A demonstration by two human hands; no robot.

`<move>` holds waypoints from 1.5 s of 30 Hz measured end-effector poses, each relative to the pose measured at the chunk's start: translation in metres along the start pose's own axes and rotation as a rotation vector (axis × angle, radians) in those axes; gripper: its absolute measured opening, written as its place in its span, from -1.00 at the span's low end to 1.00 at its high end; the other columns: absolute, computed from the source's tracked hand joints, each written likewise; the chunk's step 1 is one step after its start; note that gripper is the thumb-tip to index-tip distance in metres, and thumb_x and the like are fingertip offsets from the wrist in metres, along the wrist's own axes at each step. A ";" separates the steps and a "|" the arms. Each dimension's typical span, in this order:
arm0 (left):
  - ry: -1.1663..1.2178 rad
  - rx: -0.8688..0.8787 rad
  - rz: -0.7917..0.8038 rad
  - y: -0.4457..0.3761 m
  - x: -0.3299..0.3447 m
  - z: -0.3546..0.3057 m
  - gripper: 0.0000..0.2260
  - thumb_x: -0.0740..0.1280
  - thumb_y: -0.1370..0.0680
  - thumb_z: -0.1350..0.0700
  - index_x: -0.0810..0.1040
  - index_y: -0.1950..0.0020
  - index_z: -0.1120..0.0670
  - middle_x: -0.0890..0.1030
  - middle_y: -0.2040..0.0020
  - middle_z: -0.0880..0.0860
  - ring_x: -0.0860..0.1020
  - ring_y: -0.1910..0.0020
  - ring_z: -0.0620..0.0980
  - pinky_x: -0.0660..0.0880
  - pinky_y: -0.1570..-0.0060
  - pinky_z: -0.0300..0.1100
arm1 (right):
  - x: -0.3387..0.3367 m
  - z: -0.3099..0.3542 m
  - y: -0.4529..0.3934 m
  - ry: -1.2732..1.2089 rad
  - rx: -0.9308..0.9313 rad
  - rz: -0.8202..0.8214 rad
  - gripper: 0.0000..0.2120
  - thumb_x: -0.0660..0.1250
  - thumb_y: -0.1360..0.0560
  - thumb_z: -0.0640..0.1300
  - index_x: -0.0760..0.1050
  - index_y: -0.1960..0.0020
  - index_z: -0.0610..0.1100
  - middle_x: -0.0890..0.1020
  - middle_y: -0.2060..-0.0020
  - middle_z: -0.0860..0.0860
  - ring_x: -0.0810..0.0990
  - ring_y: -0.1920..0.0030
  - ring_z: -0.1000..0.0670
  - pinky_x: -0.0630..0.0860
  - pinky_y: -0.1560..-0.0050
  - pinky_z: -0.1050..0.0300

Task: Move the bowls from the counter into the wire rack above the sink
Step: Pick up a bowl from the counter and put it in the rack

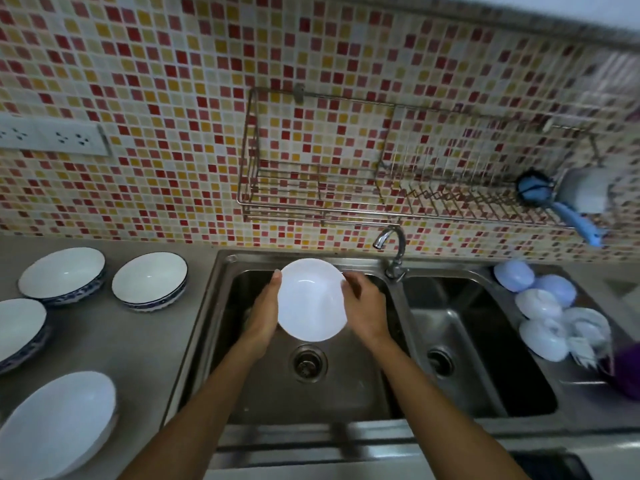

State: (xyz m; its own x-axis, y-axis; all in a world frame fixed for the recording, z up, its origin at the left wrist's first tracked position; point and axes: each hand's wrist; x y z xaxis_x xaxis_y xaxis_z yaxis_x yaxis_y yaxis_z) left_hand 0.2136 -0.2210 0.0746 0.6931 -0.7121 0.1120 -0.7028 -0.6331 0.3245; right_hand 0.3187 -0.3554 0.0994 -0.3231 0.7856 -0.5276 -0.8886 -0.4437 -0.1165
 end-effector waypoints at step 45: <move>-1.139 0.985 0.038 -0.103 0.117 -0.153 -0.45 0.39 -0.49 0.02 0.33 -0.45 0.03 0.36 -0.39 0.09 0.25 -0.36 0.12 0.21 -0.39 -0.01 | -0.065 0.009 -0.160 0.752 -0.460 -0.333 -0.52 -0.04 -0.62 -0.05 0.37 -0.38 -0.29 0.48 -0.33 -0.21 0.45 -0.37 -0.10 0.26 -0.46 -0.02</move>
State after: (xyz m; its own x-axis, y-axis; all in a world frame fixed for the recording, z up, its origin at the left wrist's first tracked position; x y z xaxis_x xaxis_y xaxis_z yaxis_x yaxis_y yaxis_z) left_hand 0.3918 -0.1925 0.1983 0.5059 -0.2874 -0.8133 -0.8611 -0.2249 -0.4561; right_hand 0.4786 -0.3318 0.1598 0.3618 0.4894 -0.7935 -0.6294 -0.4997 -0.5951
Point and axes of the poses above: each hand's wrist, its own y-axis away from the middle knuckle, its own x-axis out of the palm, z = x × y
